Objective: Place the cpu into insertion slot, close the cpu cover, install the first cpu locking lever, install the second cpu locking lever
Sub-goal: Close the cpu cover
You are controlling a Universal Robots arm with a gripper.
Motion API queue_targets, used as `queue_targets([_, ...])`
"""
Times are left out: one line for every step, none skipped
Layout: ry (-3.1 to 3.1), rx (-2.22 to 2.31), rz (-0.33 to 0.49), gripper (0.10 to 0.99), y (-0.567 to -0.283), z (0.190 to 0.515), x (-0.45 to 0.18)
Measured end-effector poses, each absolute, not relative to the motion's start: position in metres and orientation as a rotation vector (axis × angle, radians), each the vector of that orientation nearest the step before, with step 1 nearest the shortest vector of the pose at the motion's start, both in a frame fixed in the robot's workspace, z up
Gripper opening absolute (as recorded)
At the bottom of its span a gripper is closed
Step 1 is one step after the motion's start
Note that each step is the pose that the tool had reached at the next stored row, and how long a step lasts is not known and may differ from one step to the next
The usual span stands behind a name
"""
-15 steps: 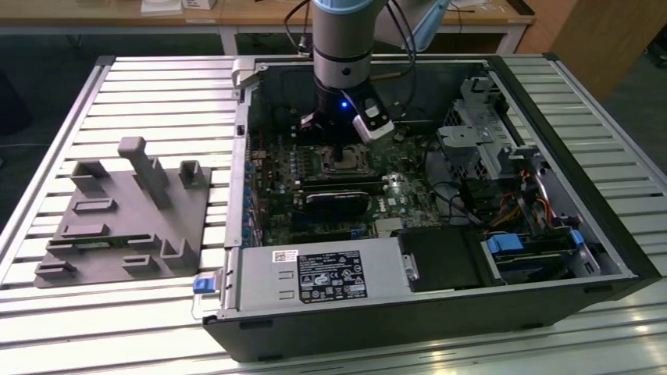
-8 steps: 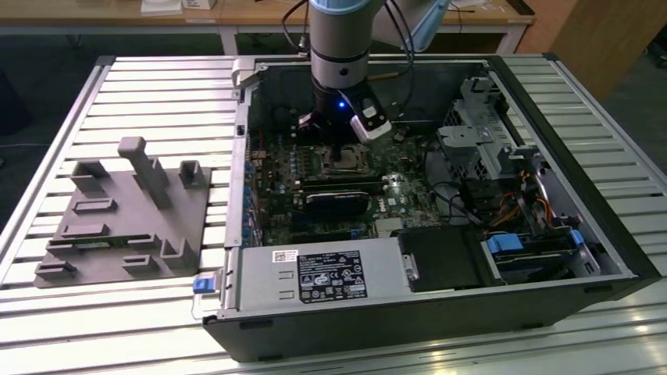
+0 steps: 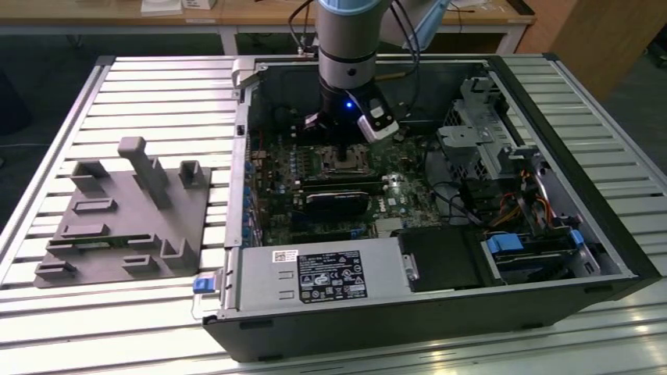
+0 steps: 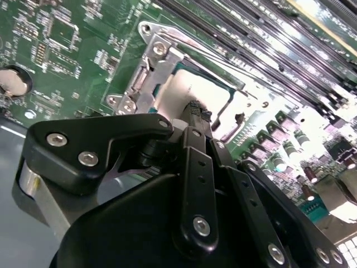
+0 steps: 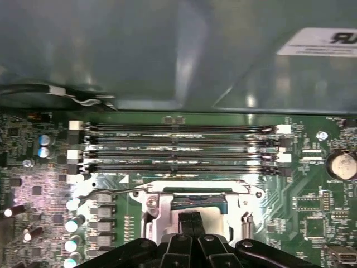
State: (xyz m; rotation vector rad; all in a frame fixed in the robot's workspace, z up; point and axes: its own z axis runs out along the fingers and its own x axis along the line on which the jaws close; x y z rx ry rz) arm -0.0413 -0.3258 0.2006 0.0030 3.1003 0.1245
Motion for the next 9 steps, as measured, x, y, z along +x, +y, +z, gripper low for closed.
queue_targets([3.100,0.003,0.125,0.106,-0.3259,0.2006,-0.0412])
queue_targets([3.100,0.003,0.125,0.106,-0.3258,0.2006,-0.0412])
queue_targets([3.100,0.003,0.124,0.106,-0.3258,0.2008,-0.0411])
queue_targets([3.100,0.003,0.124,0.106,-0.3258,0.2012,-0.0411])
queue_targets([3.100,0.003,0.124,0.106,-0.3258,0.2015,-0.0411])
queue_targets([3.100,0.003,0.125,0.106,-0.3257,0.2018,-0.0411])
queue_targets([3.100,0.003,0.125,0.106,-0.3258,0.2021,-0.0411])
queue_targets([3.100,0.003,0.125,0.106,-0.3258,0.2024,-0.0412])
queue_targets([3.100,0.003,0.127,0.106,-0.3258,0.2026,-0.0415])
